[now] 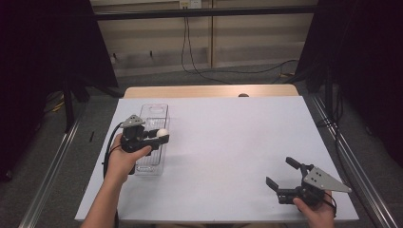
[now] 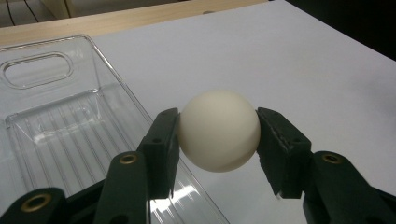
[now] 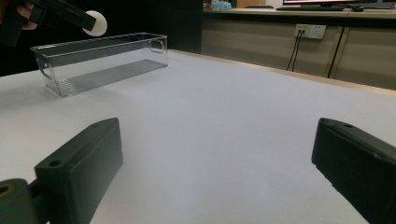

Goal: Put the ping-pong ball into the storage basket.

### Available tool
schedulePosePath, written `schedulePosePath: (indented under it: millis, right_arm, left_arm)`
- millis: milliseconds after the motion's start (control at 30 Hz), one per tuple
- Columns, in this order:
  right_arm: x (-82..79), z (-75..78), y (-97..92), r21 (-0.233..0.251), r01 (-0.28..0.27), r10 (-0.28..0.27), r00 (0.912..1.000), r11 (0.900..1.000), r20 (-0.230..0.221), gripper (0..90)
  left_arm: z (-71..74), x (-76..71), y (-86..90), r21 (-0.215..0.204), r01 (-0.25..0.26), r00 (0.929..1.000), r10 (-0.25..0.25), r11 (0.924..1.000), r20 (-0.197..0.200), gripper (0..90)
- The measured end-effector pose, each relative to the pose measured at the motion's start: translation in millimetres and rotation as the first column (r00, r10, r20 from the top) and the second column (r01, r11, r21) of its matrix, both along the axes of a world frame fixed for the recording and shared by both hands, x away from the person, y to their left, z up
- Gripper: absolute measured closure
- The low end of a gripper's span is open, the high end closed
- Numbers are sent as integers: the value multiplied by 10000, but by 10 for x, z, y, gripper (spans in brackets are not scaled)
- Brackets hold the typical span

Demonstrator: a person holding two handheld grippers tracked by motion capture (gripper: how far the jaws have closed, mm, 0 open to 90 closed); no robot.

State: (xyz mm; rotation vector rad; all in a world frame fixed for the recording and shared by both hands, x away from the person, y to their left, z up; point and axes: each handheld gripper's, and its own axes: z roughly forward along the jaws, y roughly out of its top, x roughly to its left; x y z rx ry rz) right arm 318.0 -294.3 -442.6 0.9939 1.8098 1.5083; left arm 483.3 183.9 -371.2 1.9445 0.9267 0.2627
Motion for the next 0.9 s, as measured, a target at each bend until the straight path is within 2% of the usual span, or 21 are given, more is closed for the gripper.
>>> schedulePosePath:
  millis: [300, 600, 767, 800, 900]
  right_arm:
    - [1, 0, -1, 26, -6, 6, 10000, 10000, -7, 14]
    - [-1, 1, 3, 55, -4, 4, 10000, 10000, -20, 14]
    - [-3, 2, 0, 60, -1, 1, 10000, 10000, -45, 14]
    - [-2, 2, -1, 55, -1, 1, 10000, 10000, -38, 14]
    - [0, 2, -3, 17, -15, 15, 10000, 10000, -16, 14]
  left_arm:
    - [-4, 3, 21, -51, -157, 9999, 157, 9999, -28, 511]
    - [-4, 12, 48, 98, -241, 9997, 241, 9997, 22, 511]
    - [-5, 15, 65, 5, -303, 9995, 303, 9995, -13, 511]
    - [-3, 16, 73, 125, -303, 9995, 303, 9995, 19, 511]
    - [-4, 18, 82, -77, -352, 9994, 353, 9993, 3, 511]
